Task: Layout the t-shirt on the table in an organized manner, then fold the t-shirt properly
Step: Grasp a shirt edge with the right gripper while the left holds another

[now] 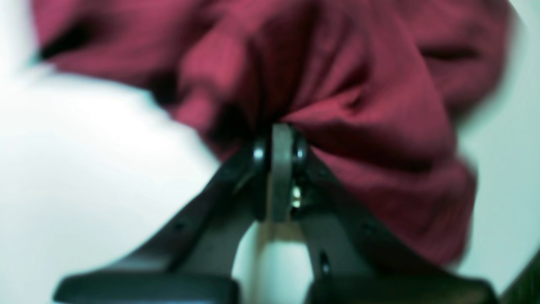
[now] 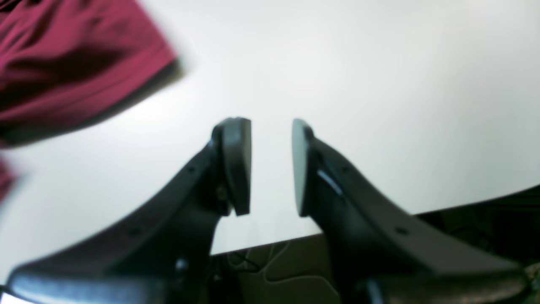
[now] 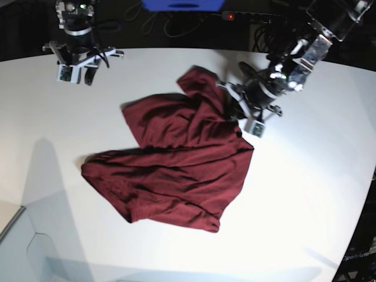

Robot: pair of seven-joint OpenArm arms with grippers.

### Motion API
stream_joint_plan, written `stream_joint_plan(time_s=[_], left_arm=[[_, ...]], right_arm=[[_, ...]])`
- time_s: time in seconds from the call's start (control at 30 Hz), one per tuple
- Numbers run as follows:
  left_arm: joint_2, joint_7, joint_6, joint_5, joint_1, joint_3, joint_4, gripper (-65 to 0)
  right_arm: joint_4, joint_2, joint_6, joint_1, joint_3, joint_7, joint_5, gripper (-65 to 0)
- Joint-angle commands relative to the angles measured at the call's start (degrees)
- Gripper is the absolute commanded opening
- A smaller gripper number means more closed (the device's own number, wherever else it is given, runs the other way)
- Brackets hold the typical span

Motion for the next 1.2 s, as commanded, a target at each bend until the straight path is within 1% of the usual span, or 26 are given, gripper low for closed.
stream_joint_plan(time_s=[0.0, 0.17, 0.33, 0.4, 0.47, 0.5, 0.57, 0.63, 0.7, 0.77, 0.8, 0.87, 0.93, 1.03, 1.1, 1.17], left_arm=[[-1.0, -1.9, 0.2, -0.3, -0.2, -4.1, 2.3, -64.7], [-1.3, -1.4, -0.2, 0.2, 3.2, -21.9, 3.4, -64.8], [-1.1, 5.4, -0.4, 0.2, 2.6, -35.2, 2.5, -64.8], [-1.1, 6.8, -0.4, 0.2, 2.6, -40.2, 2.5, -64.8], [-1.1, 6.8, -0.5, 0.2, 2.5, -43.2, 2.5, -64.8], [-1.1, 6.8, -0.5, 0.2, 2.4, -43.8, 2.5, -64.8], [-1.1, 7.1, -0.5, 0.2, 2.0, -44.8, 2.5, -64.8], [-1.1, 7.2, -0.5, 0.3, 1.6, -45.4, 2.5, -64.8], [-1.1, 7.2, -0.5, 0.3, 1.8, -45.4, 2.5, -64.8], [-1.1, 7.2, -0.5, 0.3, 1.8, -45.4, 2.5, -64.8], [-1.1, 7.2, -0.5, 0.3, 1.9, -45.4, 2.5, -64.8], [-1.1, 7.2, -0.5, 0.3, 2.0, -45.4, 2.5, -64.8], [-1.1, 7.2, -0.5, 0.3, 2.4, -45.4, 2.5, -64.8], [-1.1, 7.2, -0.5, 0.3, 3.2, -45.4, 2.5, -64.8], [-1.1, 7.2, -0.5, 0.3, 3.2, -45.4, 2.5, -64.8], [-1.1, 7.1, -0.5, 0.3, 4.0, -45.4, 1.5, -64.8]], right_arm=[[0.9, 0.0, 0.1, 0.0, 0.0, 1.4, 0.0, -47.7], [1.0, 0.2, 0.1, 1.3, -3.0, 1.4, 0.0, -47.7], [1.0, 0.2, 0.1, 3.3, -5.6, 1.2, 0.0, -47.3], [1.0, 0.2, 0.1, 3.9, -6.6, 1.2, 0.0, -47.3], [0.9, 0.3, 0.1, 5.4, -7.0, 1.1, 0.0, -47.2], [0.8, 0.3, 0.1, 6.0, -7.2, 0.5, 0.0, -47.1], [0.8, 0.3, 0.1, 7.7, -8.4, -2.9, 0.0, -46.5], [0.9, 0.3, 0.1, 10.3, -10.4, -8.8, 0.0, -43.0], [1.0, 0.3, 0.1, 12.6, -13.0, -15.2, 0.0, -37.7], [1.0, 0.3, 0.1, 14.5, -16.3, -19.9, 0.0, -34.6], [1.0, 0.3, 0.1, 15.4, -18.1, -21.3, 0.0, -33.8], [0.9, 0.3, 0.1, 17.1, -21.0, -23.0, 0.0, -33.7], [0.8, 0.2, 0.1, 19.1, -22.7, -23.2, 0.0, -33.7], [-0.3, -0.2, 0.1, 22.7, -24.0, -23.6, -0.1, -33.6], [-3.2, -1.1, 0.1, 25.7, -24.0, -23.6, -0.1, -33.6], [-7.5, -1.3, 0.1, 29.2, -24.1, -23.6, -0.1, -33.6]])
